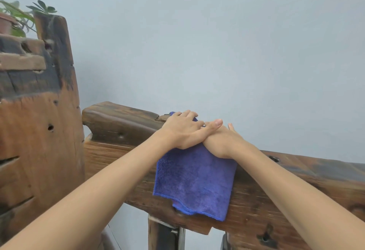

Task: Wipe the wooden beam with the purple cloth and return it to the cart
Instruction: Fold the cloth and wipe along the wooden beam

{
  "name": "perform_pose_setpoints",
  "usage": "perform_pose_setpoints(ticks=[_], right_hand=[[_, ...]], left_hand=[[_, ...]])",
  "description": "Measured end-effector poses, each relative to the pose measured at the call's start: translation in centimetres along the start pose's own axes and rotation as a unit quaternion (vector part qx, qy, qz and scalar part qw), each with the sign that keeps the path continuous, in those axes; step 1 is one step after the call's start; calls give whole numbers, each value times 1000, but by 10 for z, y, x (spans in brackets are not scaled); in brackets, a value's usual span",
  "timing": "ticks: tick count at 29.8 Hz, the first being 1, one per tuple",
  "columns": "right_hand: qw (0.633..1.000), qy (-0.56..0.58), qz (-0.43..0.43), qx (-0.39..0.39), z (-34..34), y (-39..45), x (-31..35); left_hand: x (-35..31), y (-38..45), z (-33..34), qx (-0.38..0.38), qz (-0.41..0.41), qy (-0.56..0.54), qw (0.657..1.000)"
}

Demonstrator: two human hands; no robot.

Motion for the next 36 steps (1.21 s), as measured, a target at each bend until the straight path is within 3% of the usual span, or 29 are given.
perform_pose_setpoints(ticks=[4,10,15,18,22,26,30,36], right_hand=[[1000,13,23,4,-2,-5,-20],[998,-50,28,-14,7,-13,-39],[992,60,8,-113,7,-13,-40],[989,107,-5,-103,11,-16,-41],[998,48,-9,-31,14,-21,-43],[998,25,-40,-30,11,-21,-23],[997,24,-48,-62,8,-14,7],[994,34,-92,-48,9,22,56]], left_hand=[[-22,9,4,36,17,40,998],[-37,16,8,80,56,-19,995],[-40,14,5,86,62,-120,987],[-45,9,3,101,83,-123,984],[-42,-3,3,39,91,-38,994],[-22,-13,4,-21,99,32,994],[5,-28,2,-48,68,-2,997],[55,-43,-9,-46,11,-27,999]])
Point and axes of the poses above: each hand's wrist, its own y-axis towards the middle knuckle, its own z-axis out of the palm, x = y × z, the point moved 3 cm from there along y, towards the middle knuckle, and after that the axes turned 3 degrees about x, right-handed, at the moved point
